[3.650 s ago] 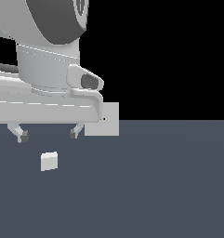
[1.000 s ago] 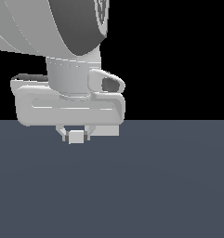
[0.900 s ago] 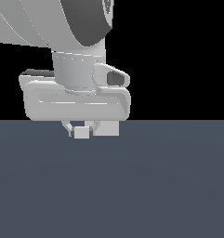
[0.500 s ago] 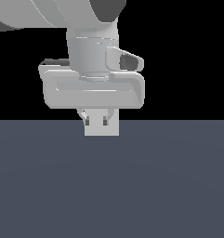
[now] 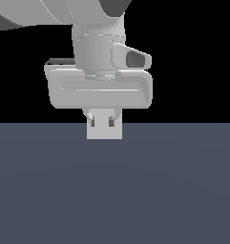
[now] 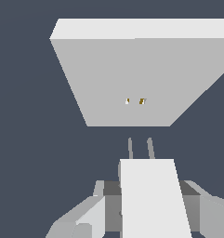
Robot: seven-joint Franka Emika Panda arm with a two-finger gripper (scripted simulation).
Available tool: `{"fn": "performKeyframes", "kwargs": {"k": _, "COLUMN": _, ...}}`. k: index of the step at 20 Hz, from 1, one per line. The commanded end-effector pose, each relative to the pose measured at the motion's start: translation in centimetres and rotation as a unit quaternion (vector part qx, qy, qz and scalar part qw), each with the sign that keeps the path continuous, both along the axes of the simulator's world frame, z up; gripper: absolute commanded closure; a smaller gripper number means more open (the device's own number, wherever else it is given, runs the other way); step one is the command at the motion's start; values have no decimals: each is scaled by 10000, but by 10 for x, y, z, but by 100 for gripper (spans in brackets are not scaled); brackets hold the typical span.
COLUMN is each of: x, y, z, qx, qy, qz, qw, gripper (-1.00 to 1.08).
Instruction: Plug the charger into the wall socket.
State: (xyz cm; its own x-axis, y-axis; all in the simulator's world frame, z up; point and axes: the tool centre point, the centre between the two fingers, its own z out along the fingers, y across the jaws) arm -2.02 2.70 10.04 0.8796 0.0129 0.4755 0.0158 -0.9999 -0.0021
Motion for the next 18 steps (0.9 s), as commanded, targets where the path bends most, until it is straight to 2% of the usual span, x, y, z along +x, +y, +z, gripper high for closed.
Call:
{"fn": "performKeyframes", "kwargs": {"k": 1, "x": 0, "y": 0, "z": 0, "qx": 0, "qy": 0, "qz": 1, "qw": 10000, "gripper": 108}}
{"fn": "performKeyframes", "kwargs": {"k": 7, "x": 10, "y": 0, "z": 0, "qx": -6, "qy": 0, "qz": 3, "qw": 10000, "gripper": 108}}
{"fn": "performKeyframes", "kwargs": {"k": 18, "x": 46, "y": 0, "z": 0, "qx": -16, "qy": 5, "qz": 3, "qw": 10000, "gripper": 108}}
